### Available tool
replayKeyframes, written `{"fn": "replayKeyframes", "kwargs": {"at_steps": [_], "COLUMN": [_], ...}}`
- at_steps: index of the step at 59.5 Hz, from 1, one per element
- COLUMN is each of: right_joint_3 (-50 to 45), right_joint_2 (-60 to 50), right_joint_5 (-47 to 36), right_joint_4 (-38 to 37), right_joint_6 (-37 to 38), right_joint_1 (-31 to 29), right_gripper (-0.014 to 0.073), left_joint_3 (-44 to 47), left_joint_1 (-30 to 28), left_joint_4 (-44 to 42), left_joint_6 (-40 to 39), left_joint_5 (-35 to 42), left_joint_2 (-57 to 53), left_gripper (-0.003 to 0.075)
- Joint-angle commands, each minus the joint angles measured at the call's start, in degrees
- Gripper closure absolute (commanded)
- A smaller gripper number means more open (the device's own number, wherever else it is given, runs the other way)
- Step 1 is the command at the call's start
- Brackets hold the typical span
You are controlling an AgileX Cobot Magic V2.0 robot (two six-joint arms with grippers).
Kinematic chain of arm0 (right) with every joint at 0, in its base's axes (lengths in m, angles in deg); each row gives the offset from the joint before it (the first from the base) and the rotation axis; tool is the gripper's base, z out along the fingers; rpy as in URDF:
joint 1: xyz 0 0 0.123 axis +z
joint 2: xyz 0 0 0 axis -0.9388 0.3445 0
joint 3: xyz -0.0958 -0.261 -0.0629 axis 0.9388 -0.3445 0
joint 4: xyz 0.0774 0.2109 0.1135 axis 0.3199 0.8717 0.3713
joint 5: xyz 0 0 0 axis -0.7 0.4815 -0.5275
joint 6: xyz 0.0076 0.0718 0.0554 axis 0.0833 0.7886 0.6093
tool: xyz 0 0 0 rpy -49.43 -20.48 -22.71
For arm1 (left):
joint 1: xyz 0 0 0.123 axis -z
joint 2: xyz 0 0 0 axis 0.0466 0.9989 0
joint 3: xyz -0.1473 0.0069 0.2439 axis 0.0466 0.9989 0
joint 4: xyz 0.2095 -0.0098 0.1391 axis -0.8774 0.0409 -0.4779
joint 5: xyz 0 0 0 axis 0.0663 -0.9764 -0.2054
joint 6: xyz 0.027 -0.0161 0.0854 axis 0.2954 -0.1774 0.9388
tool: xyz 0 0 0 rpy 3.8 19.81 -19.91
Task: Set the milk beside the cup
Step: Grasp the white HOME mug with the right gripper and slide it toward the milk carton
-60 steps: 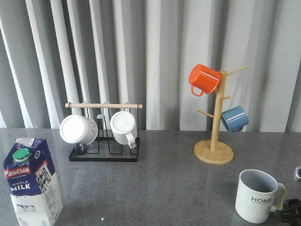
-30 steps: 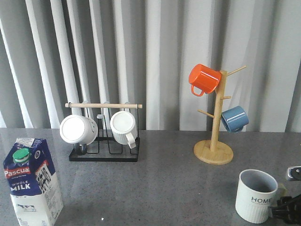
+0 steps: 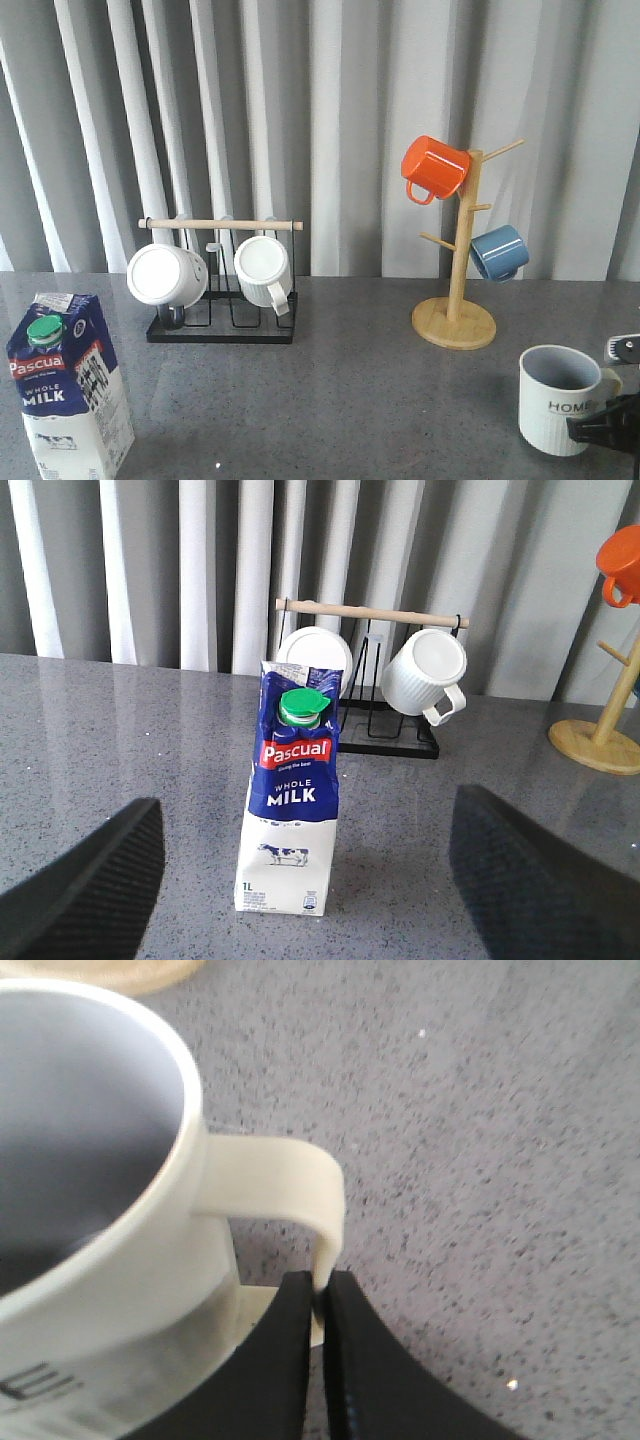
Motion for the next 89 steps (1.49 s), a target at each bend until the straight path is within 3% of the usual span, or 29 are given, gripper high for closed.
{"fn": "replayKeyframes", "kwargs": {"at_steps": [1, 14, 26, 53, 64, 82, 89], "right_joint_3": [2.47, 7.72, 8.47, 8.42, 8.42, 8.42, 8.42], "right_joint_2": [-6.54, -10.57, -8.57, 0.47, 0.47, 0.47, -0.95], "right_joint_5": [-3.65, 5.8, 6.26, 10.46, 12.12, 17.7, 18.15], "right_joint_4": [-0.33, -0.16, 1.0, 3.41, 3.45, 3.45, 3.45], "right_joint_6": [1.42, 1.36, 1.71, 1.66, 0.68, 0.51, 0.51], "right_joint_1": [0.71, 11.18, 22.12, 25.78, 25.78, 25.78, 25.78], "right_gripper": [0.0604, 0.0604, 0.0604, 0.0587, 0.0475, 0.0139, 0.0105], "left_joint_3": [-1.78, -1.78, -1.78, -1.78, -1.78, -1.78, -1.78], "left_joint_1": [0.06, 0.06, 0.06, 0.06, 0.06, 0.06, 0.06], "left_joint_4": [0.62, 0.62, 0.62, 0.62, 1.02, 1.03, 1.03], "left_joint_6": [-0.06, -0.06, -0.06, -0.11, -0.11, -0.11, -0.11], "left_joint_5": [3.94, 3.94, 3.86, 3.86, 3.86, 3.35, 2.72], "left_joint_2": [0.68, 0.68, 0.68, 0.68, 0.68, 0.68, 0.68], "left_gripper": [0.0148, 0.0148, 0.0148, 0.0148, 0.0148, 0.0148, 0.0148]}}
